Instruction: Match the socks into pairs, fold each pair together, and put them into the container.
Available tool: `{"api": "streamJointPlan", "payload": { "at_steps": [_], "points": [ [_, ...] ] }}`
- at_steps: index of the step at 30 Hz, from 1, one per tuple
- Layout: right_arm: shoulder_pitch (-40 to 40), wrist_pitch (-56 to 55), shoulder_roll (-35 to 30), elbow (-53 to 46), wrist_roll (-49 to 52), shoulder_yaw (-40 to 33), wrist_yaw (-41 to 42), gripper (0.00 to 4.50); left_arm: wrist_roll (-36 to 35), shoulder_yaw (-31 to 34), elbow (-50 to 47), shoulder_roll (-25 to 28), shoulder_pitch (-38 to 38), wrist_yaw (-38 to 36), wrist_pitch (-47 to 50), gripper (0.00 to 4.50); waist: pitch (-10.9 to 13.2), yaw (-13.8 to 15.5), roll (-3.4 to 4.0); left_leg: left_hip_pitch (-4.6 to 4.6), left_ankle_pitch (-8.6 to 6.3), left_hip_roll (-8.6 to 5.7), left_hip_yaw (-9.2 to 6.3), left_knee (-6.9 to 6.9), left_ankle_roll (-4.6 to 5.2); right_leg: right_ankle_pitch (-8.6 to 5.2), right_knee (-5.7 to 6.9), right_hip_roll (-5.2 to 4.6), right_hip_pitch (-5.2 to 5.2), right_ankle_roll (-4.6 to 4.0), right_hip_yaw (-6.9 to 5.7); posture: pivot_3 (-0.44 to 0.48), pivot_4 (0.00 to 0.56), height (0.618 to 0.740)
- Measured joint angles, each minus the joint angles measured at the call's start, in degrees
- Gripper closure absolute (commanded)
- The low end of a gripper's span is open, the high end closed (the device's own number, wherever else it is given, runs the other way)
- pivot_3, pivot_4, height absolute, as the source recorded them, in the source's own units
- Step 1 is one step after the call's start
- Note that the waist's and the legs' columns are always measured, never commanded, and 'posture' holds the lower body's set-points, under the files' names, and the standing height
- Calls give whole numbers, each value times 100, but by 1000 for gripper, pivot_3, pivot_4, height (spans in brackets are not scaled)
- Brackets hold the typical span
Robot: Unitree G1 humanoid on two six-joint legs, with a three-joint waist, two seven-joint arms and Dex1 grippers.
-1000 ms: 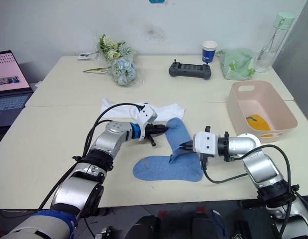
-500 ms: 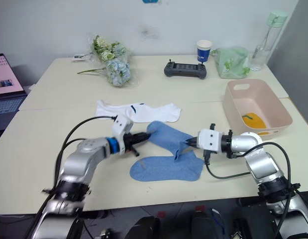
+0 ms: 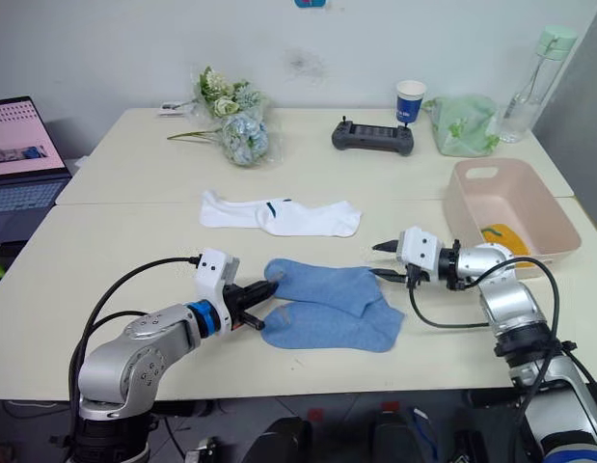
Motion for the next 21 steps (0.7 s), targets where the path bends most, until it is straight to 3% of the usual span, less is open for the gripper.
{"api": "streamJointPlan", "payload": {
  "at_steps": [2, 7, 10, 13, 21],
  "points": [
    [254, 1035, -6, -447, 210, -262, -329, 294, 1, -95, 3, -26, 56, 45, -119, 4500, 0, 0, 0, 0, 0, 0, 2, 0, 0, 0, 2, -2, -1, 0, 3, 0, 150, 740],
    [596, 4220, 288, -1722, 1096, -838, -1354, 294, 2, -261, 14, -19, 130, 103, -298, 4500, -3, -18, 5, 1, -1, 7, 1, -5, 1, 1, 6, -8, -4, -2, 6, 0, 150, 740],
    [672, 5150, 508, -2282, 1341, -788, -1738, 294, 0, -347, 60, 8, 124, 110, -369, 4500, -4, -20, 6, 1, -1, 4, 2, -6, 1, 1, 6, -7, -4, -2, 6, 0, 150, 740],
    [692, 5612, 698, -2457, 1395, -706, -2073, 855, -1, -349, 162, 21, 99, 115, -391, 4500, -4, -13, 6, 0, -1, -2, 3, -5, 2, 1, 4, -2, -4, -2, 4, 0, 150, 740],
    [681, 6203, 980, -2589, 1584, -619, -2393, 3493, -20, -350, 182, 79, 62, 120, -408, 4500, -4, -13, 6, 0, -1, -2, 3, -5, 2, 1, 4, -2, -4, -2, 4, 0, 150, 740]
  ]
}}
